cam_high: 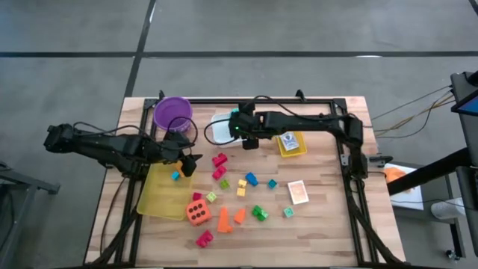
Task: Pick & Place Toys
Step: Put the blue dice into the white bin
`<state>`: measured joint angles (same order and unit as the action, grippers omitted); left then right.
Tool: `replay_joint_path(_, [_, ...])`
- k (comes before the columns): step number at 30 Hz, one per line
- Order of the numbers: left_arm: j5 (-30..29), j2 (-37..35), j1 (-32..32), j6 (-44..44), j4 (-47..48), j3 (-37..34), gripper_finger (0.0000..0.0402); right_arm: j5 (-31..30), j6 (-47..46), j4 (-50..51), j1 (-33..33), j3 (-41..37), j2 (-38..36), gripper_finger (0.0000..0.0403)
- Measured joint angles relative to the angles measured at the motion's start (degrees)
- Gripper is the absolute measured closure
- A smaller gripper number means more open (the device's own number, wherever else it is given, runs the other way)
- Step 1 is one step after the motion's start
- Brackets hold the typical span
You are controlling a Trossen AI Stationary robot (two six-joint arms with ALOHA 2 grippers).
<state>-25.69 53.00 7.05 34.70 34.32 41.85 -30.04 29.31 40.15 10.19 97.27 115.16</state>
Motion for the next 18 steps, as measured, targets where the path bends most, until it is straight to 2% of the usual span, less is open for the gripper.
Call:
replay_joint_path(7, [-0.02, -0.26, 0.00, -0.47, 0.06, -0.02, 0.0119, -2.95, 1.48, -0.01, 0.14, 0.75, 4.25, 0.0201])
replay_joint_path(14, [-0.04, -0.34, 0.00, -0.61, 0.05, -0.02, 0.0119, -2.66, 0.64, 0.03, 0.60, 0.01, 5.08, 0.0202])
replay_joint_path(18, [-0.04, -0.34, 0.00, -0.46, 0.05, -0.02, 0.0119, -0.07, -0.68, 0.08, 0.93, -0.38, 5.08, 0.0202])
